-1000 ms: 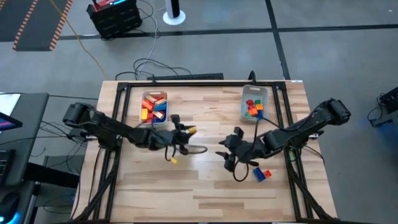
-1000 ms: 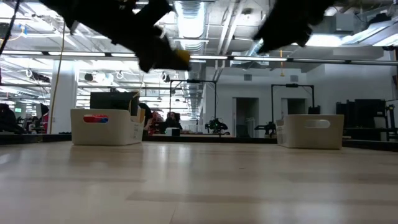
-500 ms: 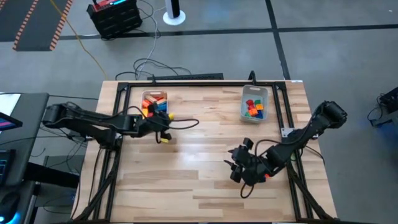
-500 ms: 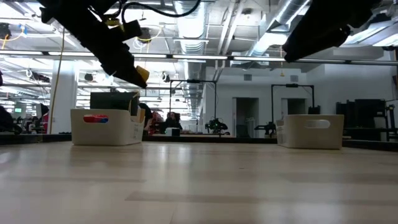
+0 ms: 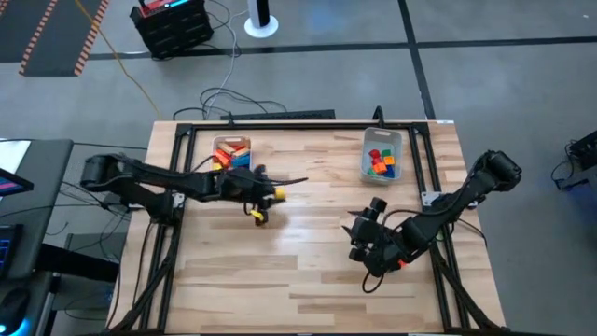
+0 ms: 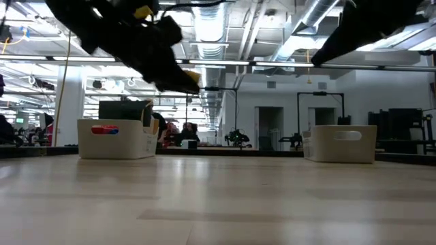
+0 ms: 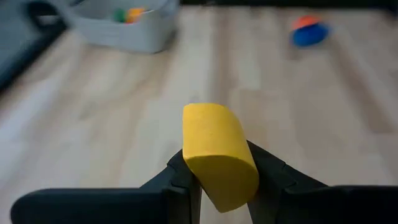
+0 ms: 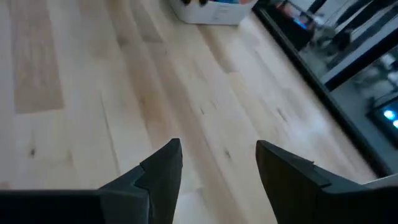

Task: Sort blocks by size
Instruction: Put the small yellow block into the gray bin

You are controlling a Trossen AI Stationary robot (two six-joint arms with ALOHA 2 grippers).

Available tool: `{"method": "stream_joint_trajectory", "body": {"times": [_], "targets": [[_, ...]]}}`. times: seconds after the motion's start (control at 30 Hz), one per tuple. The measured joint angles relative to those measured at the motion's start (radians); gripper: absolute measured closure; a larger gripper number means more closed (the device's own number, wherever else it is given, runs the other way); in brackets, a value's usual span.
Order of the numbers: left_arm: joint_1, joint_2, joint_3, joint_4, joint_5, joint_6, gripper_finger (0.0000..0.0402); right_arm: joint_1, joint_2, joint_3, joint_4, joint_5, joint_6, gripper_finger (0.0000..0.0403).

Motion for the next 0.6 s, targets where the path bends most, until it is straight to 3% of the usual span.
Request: {"method": "stream_joint_trajectory", "body": {"times": [0.1,0.23,0.4,0.6], "targets": [[0.015,0.109,0.016,0.147,0.095,-0.043,0.0317,-0.004,0.0,0.0,-0.045,0.05,-0.011,0.017],[0.031,0.254,0.115,0.174,0.126,-0.045,0.0317,-0.023,-0.033,0.0,-0.248,0.06,0.192,0.017],[0.071,0.423,0.314,0.169,0.185,-0.023,0.0317,-0.05,-0.06,0.0,-0.481,0.039,0.507,0.017],[0.144,0.598,0.562,0.153,0.228,-0.004,0.0317,-0.03,-0.064,-0.001,-0.547,0.013,0.628,0.017]]}}
